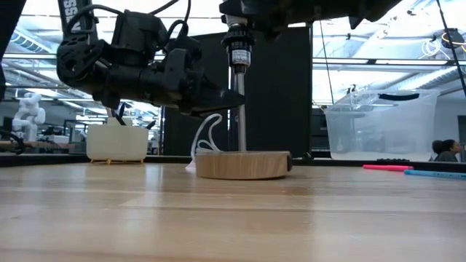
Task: Screw lightbulb
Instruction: Remove the lightbulb from the desk lamp
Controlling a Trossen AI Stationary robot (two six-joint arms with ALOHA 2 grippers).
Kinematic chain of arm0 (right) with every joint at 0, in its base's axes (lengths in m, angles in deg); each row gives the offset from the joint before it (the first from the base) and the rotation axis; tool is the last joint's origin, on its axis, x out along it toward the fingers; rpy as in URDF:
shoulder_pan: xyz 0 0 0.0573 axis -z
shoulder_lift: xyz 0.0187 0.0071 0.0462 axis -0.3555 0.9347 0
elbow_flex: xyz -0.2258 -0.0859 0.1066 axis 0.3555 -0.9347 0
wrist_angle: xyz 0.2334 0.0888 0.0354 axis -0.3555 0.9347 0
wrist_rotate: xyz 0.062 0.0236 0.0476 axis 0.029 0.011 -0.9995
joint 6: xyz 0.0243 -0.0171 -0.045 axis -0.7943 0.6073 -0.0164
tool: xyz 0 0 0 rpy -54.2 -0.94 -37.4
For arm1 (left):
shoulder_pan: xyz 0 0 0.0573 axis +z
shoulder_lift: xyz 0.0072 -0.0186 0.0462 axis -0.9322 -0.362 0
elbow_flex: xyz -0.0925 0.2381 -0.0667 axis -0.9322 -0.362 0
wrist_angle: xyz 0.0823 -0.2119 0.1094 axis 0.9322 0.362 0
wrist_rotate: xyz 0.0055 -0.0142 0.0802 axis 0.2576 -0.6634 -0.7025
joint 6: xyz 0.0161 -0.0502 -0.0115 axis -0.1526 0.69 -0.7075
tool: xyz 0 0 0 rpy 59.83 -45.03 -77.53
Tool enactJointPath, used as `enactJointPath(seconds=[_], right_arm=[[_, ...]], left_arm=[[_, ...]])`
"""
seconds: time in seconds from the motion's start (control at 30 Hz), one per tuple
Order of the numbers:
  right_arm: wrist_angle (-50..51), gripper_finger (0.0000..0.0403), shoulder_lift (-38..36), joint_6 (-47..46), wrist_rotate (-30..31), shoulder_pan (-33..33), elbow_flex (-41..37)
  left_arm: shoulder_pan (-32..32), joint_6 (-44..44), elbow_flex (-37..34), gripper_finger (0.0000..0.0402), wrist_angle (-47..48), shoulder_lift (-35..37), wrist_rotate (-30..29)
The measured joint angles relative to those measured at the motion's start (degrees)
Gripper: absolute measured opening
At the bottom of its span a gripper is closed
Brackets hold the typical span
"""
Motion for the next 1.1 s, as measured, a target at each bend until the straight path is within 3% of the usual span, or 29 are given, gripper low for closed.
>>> enactJointPath(seconds=[0.23, 0.33, 0.63, 1.1], right_arm=[[0.5, 0.0149, -0.1, 3.4, -15.7, 3.7, 0.0], [0.3, 0.0154, 0.0, 3.9, -21.7, 5.6, 0.0], [-0.6, 0.0158, 0.1, 2.9, -33.3, 9.8, -0.1], [-5.3, 0.0159, 0.1, 1.9, -35.4, 11.0, -0.2]], left_arm=[[0.4, -1.9, -0.1, 0.0028, 0.8, 0.4, 7.8], [0.4, -2.2, -0.1, 0.0028, 0.8, 0.4, 8.4], [0.7, -2.4, -0.1, 0.0028, 0.8, 0.4, 10.6], [0.6, -2.4, -0.2, 0.0027, 0.9, 0.4, 12.0]])
